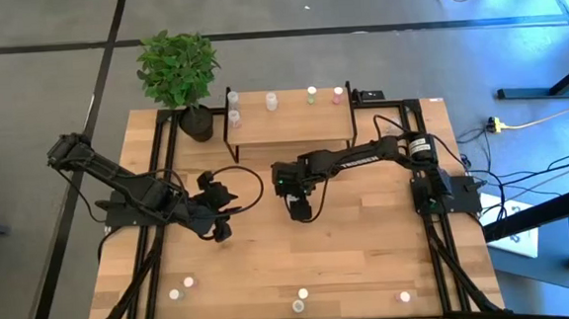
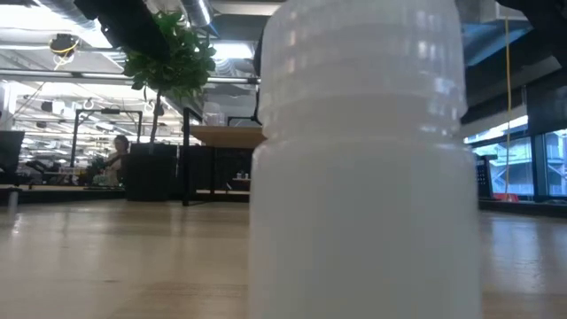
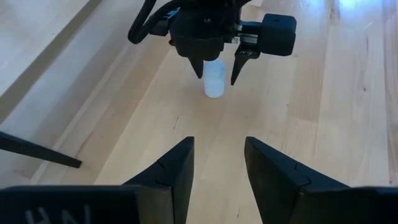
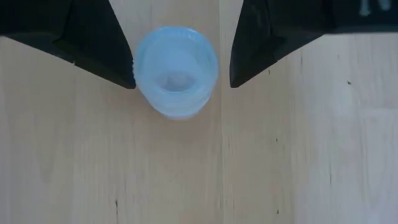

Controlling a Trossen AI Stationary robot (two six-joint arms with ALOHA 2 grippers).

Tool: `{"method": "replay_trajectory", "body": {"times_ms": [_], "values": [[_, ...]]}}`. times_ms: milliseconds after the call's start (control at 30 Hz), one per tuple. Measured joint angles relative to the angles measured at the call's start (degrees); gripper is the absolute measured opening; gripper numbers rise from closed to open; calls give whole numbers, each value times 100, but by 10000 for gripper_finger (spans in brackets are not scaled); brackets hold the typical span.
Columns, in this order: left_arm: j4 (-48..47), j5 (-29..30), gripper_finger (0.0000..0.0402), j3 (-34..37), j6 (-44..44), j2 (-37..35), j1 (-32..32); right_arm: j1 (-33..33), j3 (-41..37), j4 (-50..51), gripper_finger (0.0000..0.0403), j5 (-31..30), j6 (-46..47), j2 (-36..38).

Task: Pick and place medicine bottles onto shelf by color
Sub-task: Put the top white pill bottle on the shelf aligned with the other white pill bottle

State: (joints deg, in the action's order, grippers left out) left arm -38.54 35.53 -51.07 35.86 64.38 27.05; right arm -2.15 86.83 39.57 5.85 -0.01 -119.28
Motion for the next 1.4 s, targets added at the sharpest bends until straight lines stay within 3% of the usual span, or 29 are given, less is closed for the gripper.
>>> {"method": "replay_trajectory", "body": {"times_ms": [633, 967, 1067, 1400], "values": [[0, -2, 135, 0, -44, 0, -2, 20, 1129, 1367, 261, -47, -17, 23], [0, -2, 135, -2, -46, 0, -1, 207, 1832, 2917, 261, -1519, 421, 23], [0, -2, 135, -2, -46, 0, -1, 270, 1976, 3187, 261, -1677, 415, 52], [-2, -2, 135, -1, -48, 0, -1, 388, 1526, 3150, 261, -1698, 406, 1239]]}}
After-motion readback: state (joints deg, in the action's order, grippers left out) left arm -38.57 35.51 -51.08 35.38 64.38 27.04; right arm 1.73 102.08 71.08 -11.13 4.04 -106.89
